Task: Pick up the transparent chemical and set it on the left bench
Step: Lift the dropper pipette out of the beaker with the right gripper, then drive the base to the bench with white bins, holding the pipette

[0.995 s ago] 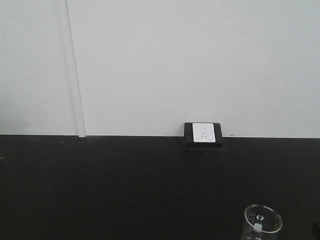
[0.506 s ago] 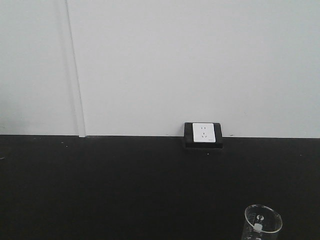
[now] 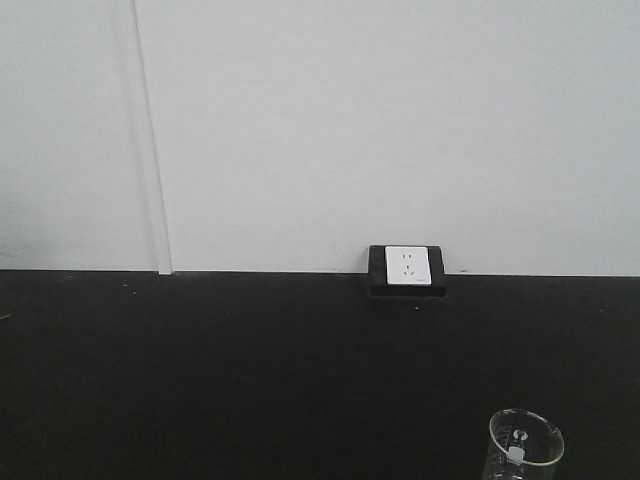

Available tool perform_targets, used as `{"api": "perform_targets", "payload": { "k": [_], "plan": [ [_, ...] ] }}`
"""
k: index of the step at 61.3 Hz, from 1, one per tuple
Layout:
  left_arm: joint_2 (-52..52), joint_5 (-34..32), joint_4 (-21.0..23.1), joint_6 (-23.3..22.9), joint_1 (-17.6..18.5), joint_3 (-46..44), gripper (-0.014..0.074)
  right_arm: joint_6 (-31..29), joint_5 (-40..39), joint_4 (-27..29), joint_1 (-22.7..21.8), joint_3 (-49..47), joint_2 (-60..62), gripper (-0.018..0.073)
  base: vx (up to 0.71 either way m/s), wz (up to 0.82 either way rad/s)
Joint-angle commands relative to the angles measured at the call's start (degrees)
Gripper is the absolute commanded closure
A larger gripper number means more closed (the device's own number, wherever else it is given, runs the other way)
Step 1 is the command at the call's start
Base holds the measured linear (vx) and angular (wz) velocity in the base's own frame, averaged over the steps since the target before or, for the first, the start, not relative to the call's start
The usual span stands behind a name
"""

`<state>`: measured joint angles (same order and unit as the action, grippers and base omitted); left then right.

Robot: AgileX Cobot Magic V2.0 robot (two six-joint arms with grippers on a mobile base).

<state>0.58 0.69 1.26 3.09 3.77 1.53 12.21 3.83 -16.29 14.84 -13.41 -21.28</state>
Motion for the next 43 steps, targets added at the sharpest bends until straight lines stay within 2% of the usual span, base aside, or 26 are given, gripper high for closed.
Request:
{"api": "perform_targets", "payload": {
  "k": [1,26,43],
  "plan": [
    [1.1,-4.49,0.04,-0.45,0.1,0.93,0.06,-0.48,-4.39,-0.15,0.02,-1.75,-0.32,0.0564,0.0,0.0],
    [1.1,-4.49,0.04,-0.45,0.1,0.93,0.06,-0.48,-4.39,-0.15,0.02,-1.75,-0.32,0.0564,-0.03,0.0],
    [1.1,-4.49,0.04,-0.45,0.1,0.93,0.06,-0.48,-4.39,-0.15,0.02,-1.75,-0.32,0.0564,-0.21,-0.05]
  ]
}}
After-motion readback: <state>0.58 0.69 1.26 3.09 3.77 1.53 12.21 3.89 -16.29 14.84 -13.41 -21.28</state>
